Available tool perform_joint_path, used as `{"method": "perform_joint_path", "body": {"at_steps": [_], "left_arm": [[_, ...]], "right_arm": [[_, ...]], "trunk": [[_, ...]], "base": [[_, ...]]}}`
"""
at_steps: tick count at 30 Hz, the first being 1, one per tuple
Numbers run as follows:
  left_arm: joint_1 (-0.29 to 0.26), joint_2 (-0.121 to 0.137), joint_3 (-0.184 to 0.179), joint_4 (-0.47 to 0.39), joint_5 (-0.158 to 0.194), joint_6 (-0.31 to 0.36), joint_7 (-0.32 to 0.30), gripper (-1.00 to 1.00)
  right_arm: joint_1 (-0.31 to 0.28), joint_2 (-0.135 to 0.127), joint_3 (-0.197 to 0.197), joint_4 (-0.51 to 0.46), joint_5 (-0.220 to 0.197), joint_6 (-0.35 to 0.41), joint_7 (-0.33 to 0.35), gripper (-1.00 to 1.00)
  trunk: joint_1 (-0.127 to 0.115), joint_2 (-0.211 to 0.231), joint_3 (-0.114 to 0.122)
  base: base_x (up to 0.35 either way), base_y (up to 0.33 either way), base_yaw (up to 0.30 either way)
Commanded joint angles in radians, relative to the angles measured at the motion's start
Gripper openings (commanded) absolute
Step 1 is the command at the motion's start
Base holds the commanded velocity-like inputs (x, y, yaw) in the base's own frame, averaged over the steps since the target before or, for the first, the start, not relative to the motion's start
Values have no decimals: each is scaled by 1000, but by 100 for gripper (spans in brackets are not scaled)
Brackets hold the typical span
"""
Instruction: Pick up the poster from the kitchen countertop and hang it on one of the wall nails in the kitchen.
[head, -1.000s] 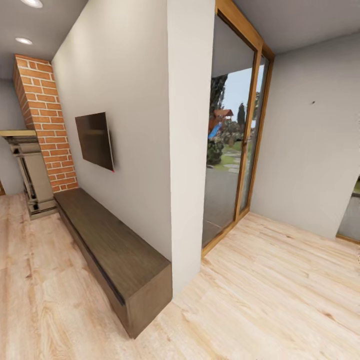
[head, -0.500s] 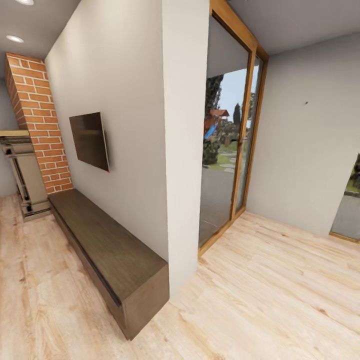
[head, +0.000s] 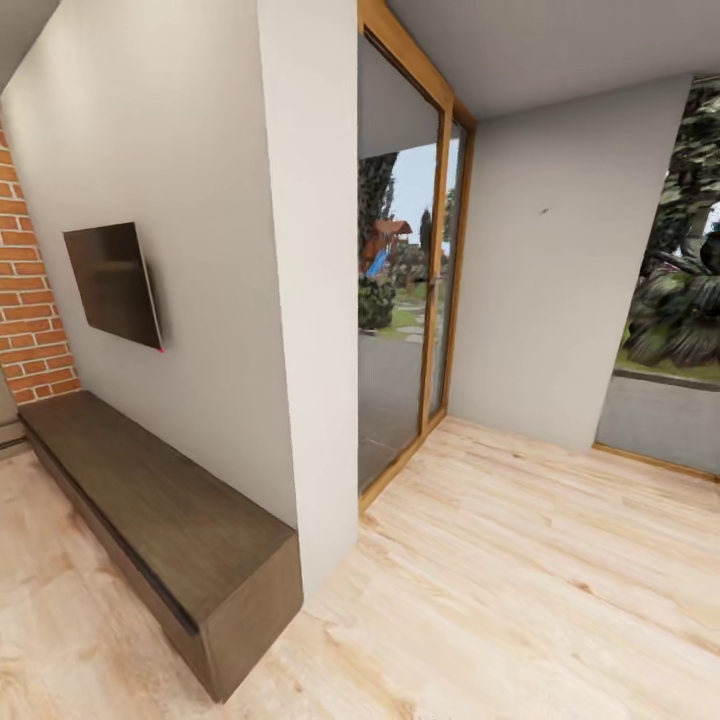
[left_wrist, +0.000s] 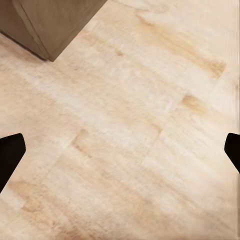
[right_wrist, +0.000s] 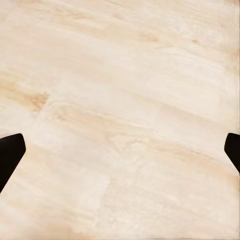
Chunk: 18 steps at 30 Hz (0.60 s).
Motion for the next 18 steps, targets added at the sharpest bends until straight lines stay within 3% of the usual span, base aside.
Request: {"method": "perform_joint_path", "body": {"at_steps": [1, 18], "left_arm": [[0, 0, 0, -1, -1, -1, 0, 100], [1, 0, 0, -1, -1, -1, 0, 100]], "right_arm": [[-1, 0, -1, 1, -1, -4, 0, 100], [-1, 0, -1, 1, -1, -4, -1, 100]], "trunk": [[0, 0, 0], [0, 0, 7]], "base": [[0, 0, -300], [0, 0, -300]]}}
